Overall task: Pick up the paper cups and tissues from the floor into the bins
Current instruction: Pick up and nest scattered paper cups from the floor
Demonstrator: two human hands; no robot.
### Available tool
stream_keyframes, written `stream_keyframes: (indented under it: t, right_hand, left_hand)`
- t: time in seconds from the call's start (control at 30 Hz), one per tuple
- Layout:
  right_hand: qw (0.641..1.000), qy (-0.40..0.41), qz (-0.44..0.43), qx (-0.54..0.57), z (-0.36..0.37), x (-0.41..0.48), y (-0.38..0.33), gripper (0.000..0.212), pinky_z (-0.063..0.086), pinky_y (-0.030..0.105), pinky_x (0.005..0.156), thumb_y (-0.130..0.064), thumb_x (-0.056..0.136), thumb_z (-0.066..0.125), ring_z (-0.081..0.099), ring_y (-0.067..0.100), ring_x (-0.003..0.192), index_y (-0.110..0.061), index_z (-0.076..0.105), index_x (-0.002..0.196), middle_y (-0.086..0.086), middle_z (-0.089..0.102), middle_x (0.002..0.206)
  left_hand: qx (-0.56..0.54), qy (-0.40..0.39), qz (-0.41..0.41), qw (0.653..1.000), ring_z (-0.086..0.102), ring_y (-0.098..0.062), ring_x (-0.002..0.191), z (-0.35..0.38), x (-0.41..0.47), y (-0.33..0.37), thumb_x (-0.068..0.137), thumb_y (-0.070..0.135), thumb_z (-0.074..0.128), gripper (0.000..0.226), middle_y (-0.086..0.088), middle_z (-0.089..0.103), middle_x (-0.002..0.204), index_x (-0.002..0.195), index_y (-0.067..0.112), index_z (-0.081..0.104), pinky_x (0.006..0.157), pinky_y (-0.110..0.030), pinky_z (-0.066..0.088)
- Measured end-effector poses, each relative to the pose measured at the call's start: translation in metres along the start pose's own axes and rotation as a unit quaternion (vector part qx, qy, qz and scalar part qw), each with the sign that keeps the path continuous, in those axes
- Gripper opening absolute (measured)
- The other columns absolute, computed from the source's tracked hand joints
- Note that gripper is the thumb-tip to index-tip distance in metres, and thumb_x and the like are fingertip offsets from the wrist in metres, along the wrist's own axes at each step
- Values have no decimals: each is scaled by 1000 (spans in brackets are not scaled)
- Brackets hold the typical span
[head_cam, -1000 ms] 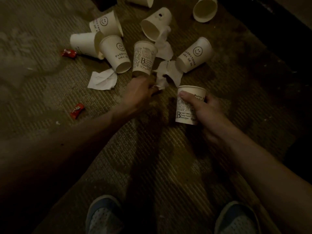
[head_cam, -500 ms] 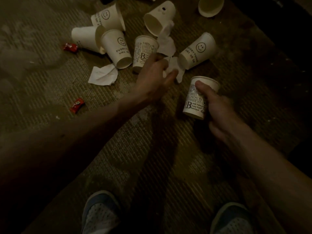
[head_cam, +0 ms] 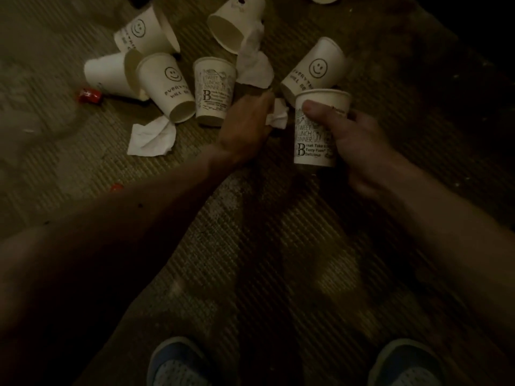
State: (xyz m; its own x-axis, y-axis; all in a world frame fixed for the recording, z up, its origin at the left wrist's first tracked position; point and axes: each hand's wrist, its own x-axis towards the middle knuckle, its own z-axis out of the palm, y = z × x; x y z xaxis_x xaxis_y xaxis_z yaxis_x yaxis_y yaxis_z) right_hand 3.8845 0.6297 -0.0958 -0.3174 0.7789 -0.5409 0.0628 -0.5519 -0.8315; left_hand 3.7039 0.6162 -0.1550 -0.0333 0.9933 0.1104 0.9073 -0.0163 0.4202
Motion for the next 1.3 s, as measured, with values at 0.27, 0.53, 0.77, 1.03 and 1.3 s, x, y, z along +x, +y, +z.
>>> stream_keyframes:
  t: [0.27, 0.53, 0.77, 1.03, 1.3]
  right_hand:
    - [1000, -12, -10, 16, 18, 10, -5, 37, 59, 35, 80, -34, 80, 79, 73, 14, 92, -16, 67, 110, -1, 76, 101]
    - [1000, -11, 4, 17, 13, 11, -1, 44, 57, 44, 91, -36, 77, 81, 72, 17, 97, -16, 67, 113, 1, 75, 105]
    - [1000, -10, 1, 13, 12, 7, 0, 37, 59, 33, 82, -36, 78, 80, 73, 10, 92, -19, 68, 109, -5, 76, 99]
    - [999, -45, -8, 5, 39, -3, 4, 36, 59, 31, 72, -36, 75, 81, 74, 13, 88, -18, 69, 104, -3, 77, 94]
    - [996, -92, -20, 5, 97, -9, 16, 28, 57, 23, 63, -30, 75, 81, 74, 11, 82, -18, 69, 97, -5, 77, 87]
  left_hand:
    - [-89, 112, -115, 983, 48, -12, 90, -24, 20, -16, 94, 26, 64, 38, -1, 55, 102, 117, -2, 53, 69, -15, 25]
    - [10, -23, -111, 993, 49, -31, 124, -4, 49, -32, 92, 39, 61, 55, -15, 48, 139, 139, 14, 48, 94, -37, 39]
    - [49, 133, 26, 990, 60, -36, 77, 4, 18, -24, 84, 10, 72, 27, -31, 65, 79, 90, -15, 66, 70, -38, 32]
    - [-89, -26, -133, 987, 65, -27, 85, -27, -55, 4, 97, 30, 58, 30, -13, 69, 99, 115, 7, 63, 68, -32, 46]
    - [-16, 32, -236, 971, 52, -14, 71, -78, -112, -56, 85, 52, 69, 46, -1, 56, 67, 57, 17, 60, 56, -29, 30]
